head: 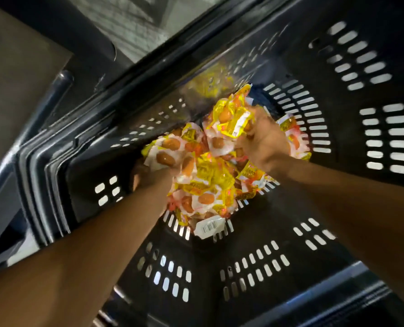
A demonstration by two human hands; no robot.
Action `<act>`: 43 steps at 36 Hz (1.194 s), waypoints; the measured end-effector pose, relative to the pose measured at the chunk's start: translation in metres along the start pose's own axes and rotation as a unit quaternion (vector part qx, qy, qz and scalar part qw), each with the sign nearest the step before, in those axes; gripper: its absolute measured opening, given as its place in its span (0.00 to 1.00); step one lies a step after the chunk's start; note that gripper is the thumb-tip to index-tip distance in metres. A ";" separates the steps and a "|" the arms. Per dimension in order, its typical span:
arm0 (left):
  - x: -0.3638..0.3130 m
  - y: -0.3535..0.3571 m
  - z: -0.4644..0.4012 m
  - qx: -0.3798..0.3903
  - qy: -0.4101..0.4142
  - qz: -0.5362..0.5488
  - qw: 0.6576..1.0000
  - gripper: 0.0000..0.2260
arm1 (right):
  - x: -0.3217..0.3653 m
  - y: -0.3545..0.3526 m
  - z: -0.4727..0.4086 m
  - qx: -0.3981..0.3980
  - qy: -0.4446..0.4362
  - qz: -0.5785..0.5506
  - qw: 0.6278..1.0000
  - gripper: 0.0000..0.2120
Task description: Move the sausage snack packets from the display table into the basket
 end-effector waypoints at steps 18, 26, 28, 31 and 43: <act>0.005 -0.066 0.078 0.161 0.020 0.092 0.982 0.31 | -0.012 -0.115 0.091 0.095 0.332 -0.408 0.845 0.24; 0.020 -0.094 0.099 0.165 -0.006 0.128 0.978 0.24 | 0.003 -0.141 0.124 0.102 0.374 -0.486 0.783 0.33; 0.021 -0.102 0.109 0.169 -0.009 0.138 0.976 0.25 | 0.009 -0.147 0.131 0.103 0.368 -0.498 0.778 0.32; 0.021 -0.112 0.122 0.161 -0.014 0.157 0.974 0.31 | 0.019 -0.154 0.144 0.104 0.375 -0.532 0.752 0.30; 0.037 -0.089 0.096 0.113 0.032 0.144 0.983 0.29 | 0.002 -0.073 0.138 0.126 0.220 -0.273 0.928 0.29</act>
Point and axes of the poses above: each hand's wrist, its own z-axis away from the middle knuckle, its own y-axis out of the palm, x = y × z, the point moved 2 cm from there along -z, towards the middle knuckle, and after that the axes turned 9 degrees about -x, right-handed, at the moved point
